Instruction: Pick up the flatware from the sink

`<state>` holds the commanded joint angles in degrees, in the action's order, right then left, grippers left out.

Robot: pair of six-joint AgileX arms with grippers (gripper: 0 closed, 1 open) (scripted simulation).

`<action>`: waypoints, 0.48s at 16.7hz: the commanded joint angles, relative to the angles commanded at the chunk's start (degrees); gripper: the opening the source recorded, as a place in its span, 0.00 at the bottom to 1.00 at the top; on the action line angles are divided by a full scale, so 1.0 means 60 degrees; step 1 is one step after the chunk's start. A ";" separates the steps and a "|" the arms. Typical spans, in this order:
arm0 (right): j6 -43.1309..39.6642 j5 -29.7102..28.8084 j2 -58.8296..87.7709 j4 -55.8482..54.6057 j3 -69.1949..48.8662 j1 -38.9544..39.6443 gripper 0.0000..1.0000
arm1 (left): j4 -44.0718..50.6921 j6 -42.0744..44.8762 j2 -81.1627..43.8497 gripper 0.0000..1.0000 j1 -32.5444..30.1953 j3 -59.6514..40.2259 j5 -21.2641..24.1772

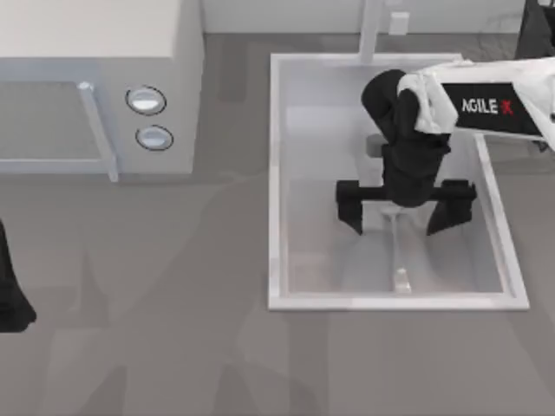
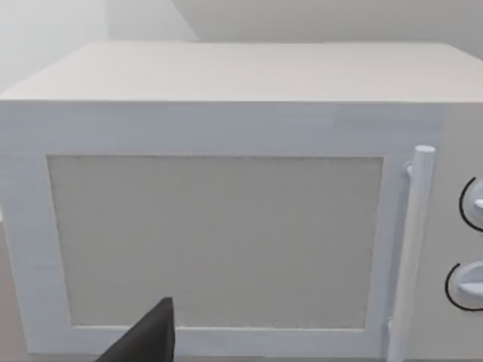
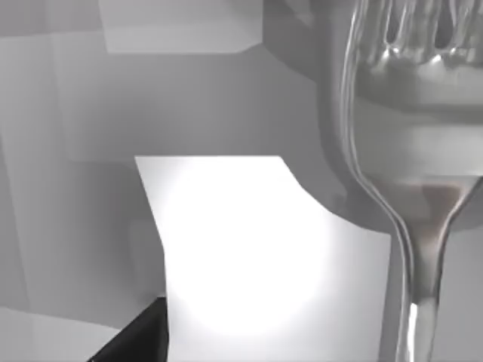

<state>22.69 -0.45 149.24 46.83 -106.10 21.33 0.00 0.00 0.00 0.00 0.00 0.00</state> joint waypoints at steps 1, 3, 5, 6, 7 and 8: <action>0.0000 0.0000 0.0007 -0.0010 0.0006 0.0000 1.00 | 0.0000 0.0000 0.0000 1.00 0.0000 0.0000 0.0000; 0.0000 0.0000 0.0007 -0.0010 0.0006 0.0000 1.00 | 0.0000 0.0000 0.0000 1.00 0.0000 0.0000 0.0000; 0.0000 0.0000 0.0007 -0.0010 0.0006 0.0000 0.92 | 0.0000 0.0000 0.0000 1.00 0.0000 0.0000 0.0000; 0.0000 0.0000 0.0007 -0.0010 0.0006 0.0000 0.85 | 0.0000 0.0000 0.0000 1.00 0.0000 0.0000 0.0000; 0.0000 0.0000 0.0007 -0.0010 0.0006 0.0000 0.77 | 0.0000 0.0000 0.0000 1.00 0.0000 0.0000 0.0000; 0.0000 0.0000 0.0007 -0.0010 0.0006 0.0000 0.70 | 0.0000 0.0000 0.0000 1.00 0.0000 0.0000 0.0000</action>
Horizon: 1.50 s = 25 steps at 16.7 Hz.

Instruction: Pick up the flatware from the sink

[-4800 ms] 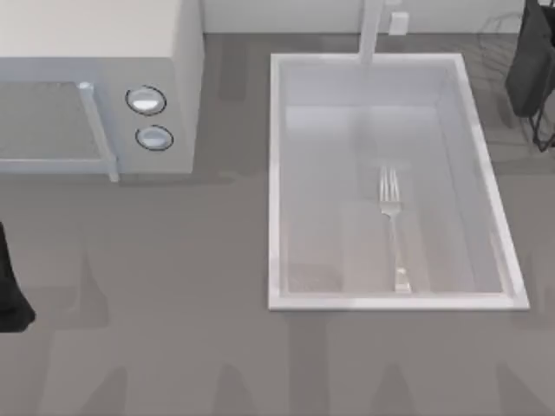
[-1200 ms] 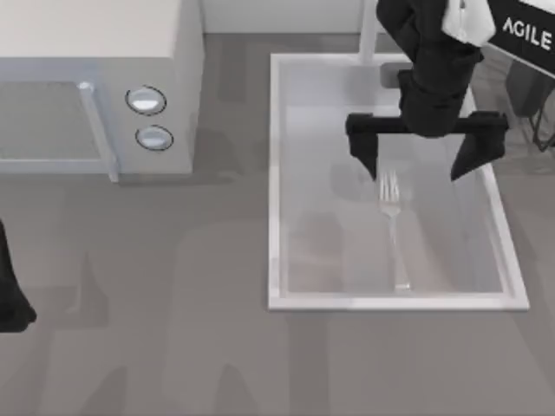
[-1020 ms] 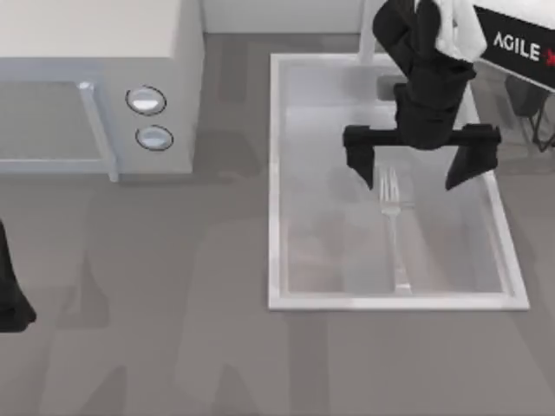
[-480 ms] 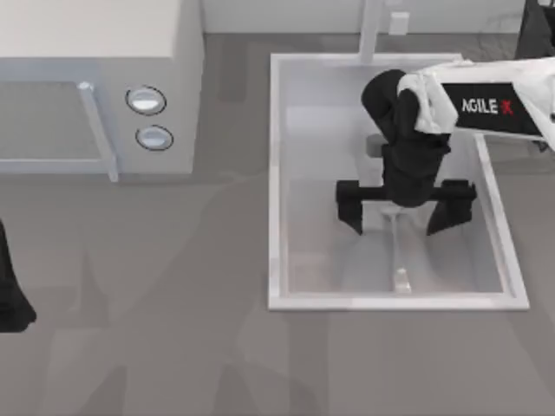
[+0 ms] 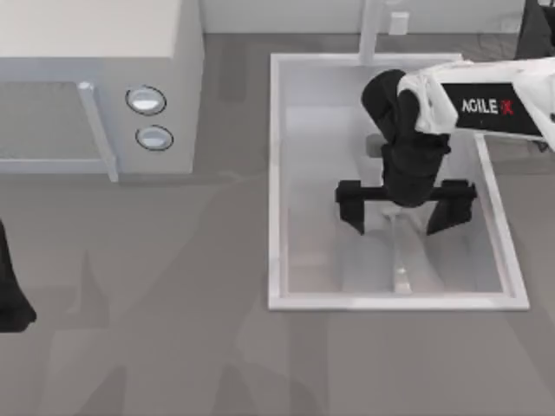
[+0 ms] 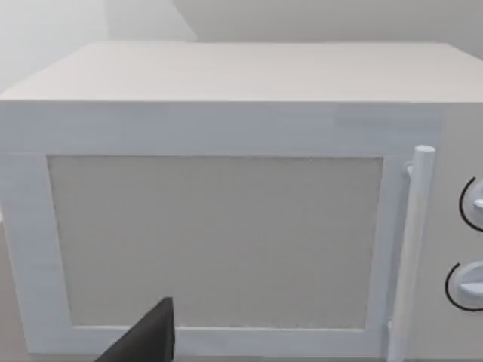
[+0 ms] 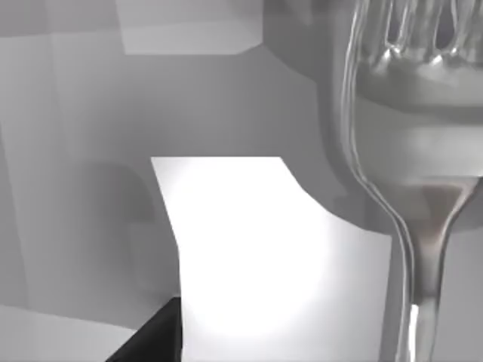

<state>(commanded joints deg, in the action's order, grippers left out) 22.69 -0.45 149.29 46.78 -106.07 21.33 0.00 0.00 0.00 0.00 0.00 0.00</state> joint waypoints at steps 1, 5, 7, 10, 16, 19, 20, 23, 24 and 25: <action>0.0000 0.0000 0.0000 0.0000 0.0000 0.0000 0.62 | 0.0000 0.0000 0.0000 1.00 0.0000 0.0000 0.0000; 0.0000 0.0000 0.0000 0.0000 0.0000 0.0000 0.32 | 0.0000 0.0000 0.0000 1.00 0.0000 0.0000 0.0000; 0.0000 0.0000 0.0000 0.0000 0.0000 0.0000 0.17 | 0.0000 0.0000 0.0000 1.00 0.0000 0.0000 0.0000; 0.0000 0.0000 0.0000 0.0000 0.0000 0.0000 0.00 | 0.0000 0.0000 0.0000 1.00 0.0000 0.0000 0.0000; 0.0000 0.0000 0.0000 0.0000 0.0000 0.0000 0.00 | 0.0000 0.0000 0.0000 1.00 0.0000 0.0000 0.0000; -0.0106 -0.0156 -0.0447 0.0172 -0.0130 -0.0034 0.00 | 0.0000 0.0000 0.0000 1.00 0.0000 0.0000 0.0000; -0.0104 -0.0155 -0.0480 0.0295 -0.0238 -0.0032 0.00 | 0.0000 0.0000 0.0000 1.00 0.0000 0.0000 0.0000; -0.0102 -0.0152 -0.0752 0.1258 -0.0934 -0.0027 0.00 | 0.0000 0.0000 0.0000 1.00 0.0000 0.0000 0.0000; -0.0104 -0.0150 -0.0895 0.1749 -0.1242 -0.0027 0.00 | 0.0000 0.0000 0.0000 1.00 0.0000 0.0000 0.0000; -0.0107 -0.0147 -0.1055 0.2289 -0.1568 -0.0029 0.00 | 0.0000 0.0000 0.0000 1.00 0.0000 0.0000 0.0000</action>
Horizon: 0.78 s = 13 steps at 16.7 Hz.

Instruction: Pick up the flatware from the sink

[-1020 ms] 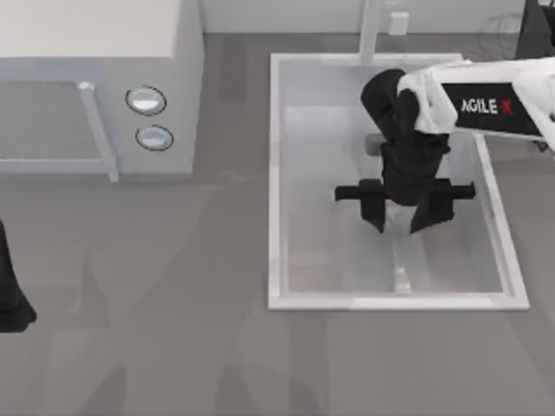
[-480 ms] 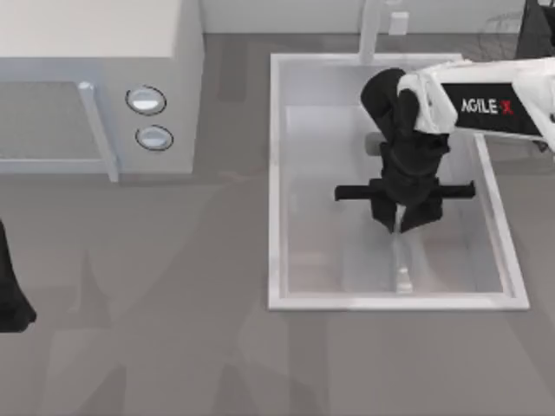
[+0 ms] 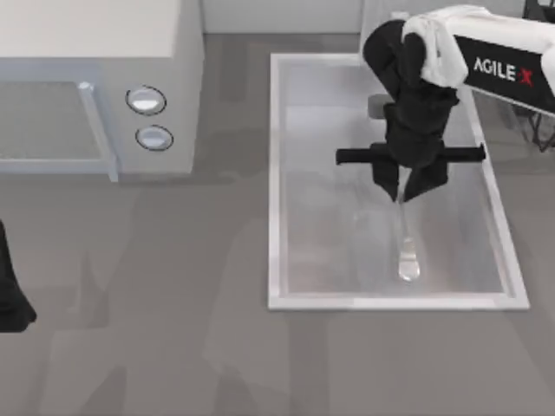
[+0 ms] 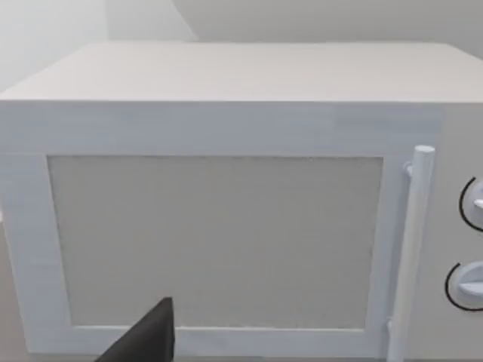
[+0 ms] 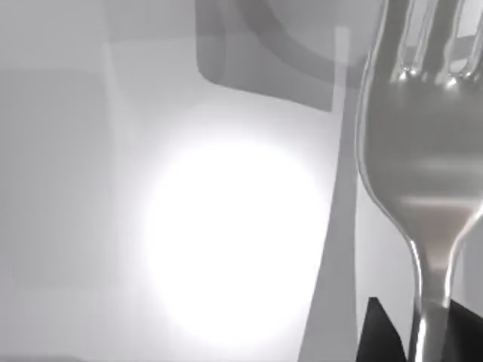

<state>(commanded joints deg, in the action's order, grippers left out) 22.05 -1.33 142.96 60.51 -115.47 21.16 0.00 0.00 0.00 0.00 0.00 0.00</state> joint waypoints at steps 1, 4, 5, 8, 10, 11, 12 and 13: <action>-0.0004 0.0002 -0.0169 0.0554 -0.0329 -0.0002 0.00 | 0.0000 0.0000 0.0000 1.00 0.0000 0.0000 0.0000; -0.0019 0.0009 -0.0660 0.1914 -0.1188 -0.0013 0.00 | 0.0000 0.0000 0.0000 1.00 0.0000 0.0000 0.0000; -0.0024 0.0010 -0.0790 0.2181 -0.1383 -0.0017 0.00 | 0.0000 0.0000 0.0000 1.00 0.0000 0.0000 0.0000; -0.0031 0.0012 -0.0917 0.2407 -0.1558 -0.0022 0.00 | 0.0000 0.0000 0.0000 1.00 0.0000 0.0000 0.0000; -0.0018 0.0016 -0.0896 0.2383 -0.1544 -0.0009 0.00 | 0.0000 0.0000 0.0000 1.00 0.0000 0.0000 0.0000; -0.0040 0.0017 -0.0919 0.2386 -0.1521 -0.0030 0.00 | 0.0000 0.0000 0.0000 1.00 0.0000 0.0000 0.0000; -0.0146 0.0023 -0.1039 0.2401 -0.1400 -0.0136 0.00 | 0.0000 0.0000 0.0000 1.00 0.0000 0.0000 0.0000; -0.0324 0.0031 -0.1258 0.2426 -0.1178 -0.0314 0.00 | 0.0000 0.0000 0.0000 1.00 0.0000 0.0000 0.0000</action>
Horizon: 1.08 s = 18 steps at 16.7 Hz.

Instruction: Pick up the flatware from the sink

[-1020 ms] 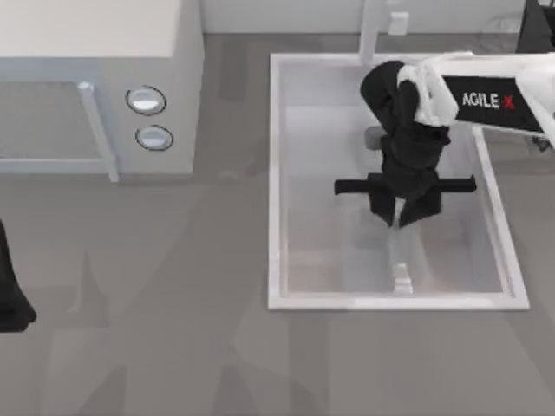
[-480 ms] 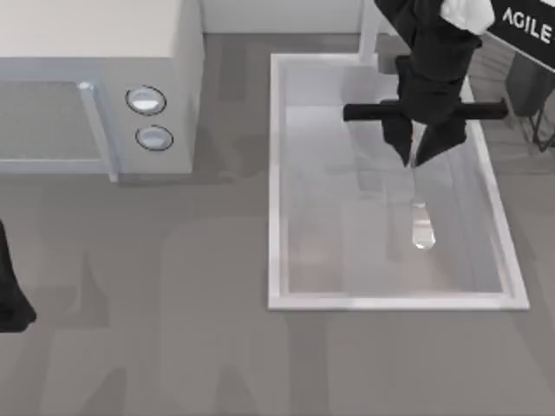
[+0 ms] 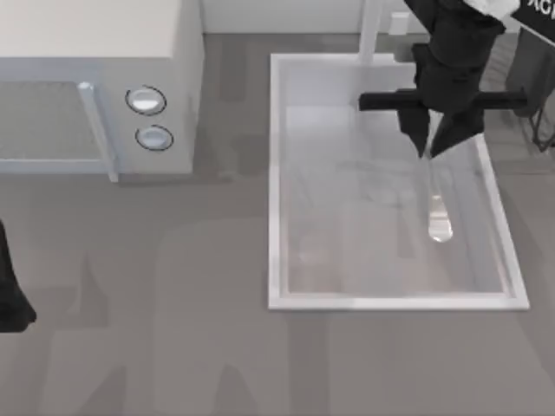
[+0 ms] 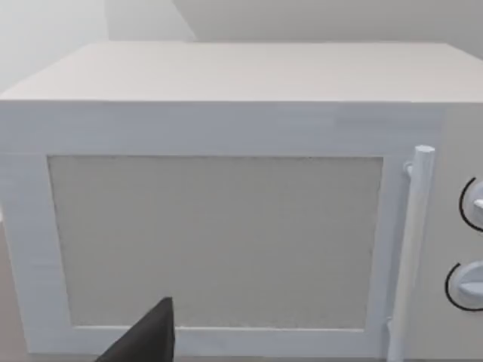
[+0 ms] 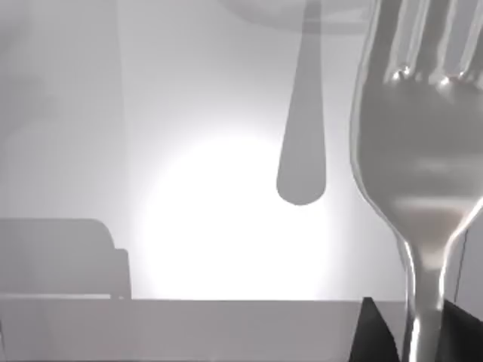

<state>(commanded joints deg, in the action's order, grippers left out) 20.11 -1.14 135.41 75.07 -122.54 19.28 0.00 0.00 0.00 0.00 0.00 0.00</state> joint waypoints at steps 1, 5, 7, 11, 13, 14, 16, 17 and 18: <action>-0.0235 0.0012 -0.0315 0.0033 0.0317 -0.0234 0.00 | 0.0000 0.0000 0.0000 1.00 0.0000 0.0000 0.0000; -0.1542 0.0077 -0.2430 0.0219 0.2312 -0.1537 0.00 | 0.0000 0.0000 0.0000 1.00 0.0000 0.0000 0.0000; -0.2311 0.0115 -0.3718 0.0338 0.3513 -0.2303 0.00 | 0.0000 0.0000 0.0000 1.00 0.0000 0.0000 0.0000; -0.3554 0.0177 -0.5426 0.0542 0.5193 -0.3542 0.00 | 0.0000 0.0000 0.0000 1.00 0.0000 0.0000 0.0000; -0.3775 0.0188 -0.5675 0.0577 0.5442 -0.3762 0.00 | 0.0000 0.0000 0.0000 1.00 0.0000 0.0000 0.0000; -0.3775 0.0188 -0.5675 0.0577 0.5442 -0.3762 0.00 | 0.0000 0.0000 0.0000 1.00 0.0000 0.0000 0.0000; -0.3775 0.0188 -0.5675 0.0577 0.5442 -0.3762 0.00 | 0.0000 0.0000 0.0000 1.00 0.0000 0.0000 0.0000; -0.3756 0.0173 -0.5637 0.0559 0.5411 -0.3720 0.00 | 0.0000 0.0000 0.0000 1.00 0.0000 0.0000 0.0000; -0.3756 0.0173 -0.5634 0.0532 0.5438 -0.3720 0.00 | 0.0000 0.0000 0.0000 1.00 0.0000 0.0000 0.0000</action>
<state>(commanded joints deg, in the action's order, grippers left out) -2.43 -0.11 101.60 78.26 -89.91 -3.04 0.00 0.00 0.00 0.00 0.00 0.00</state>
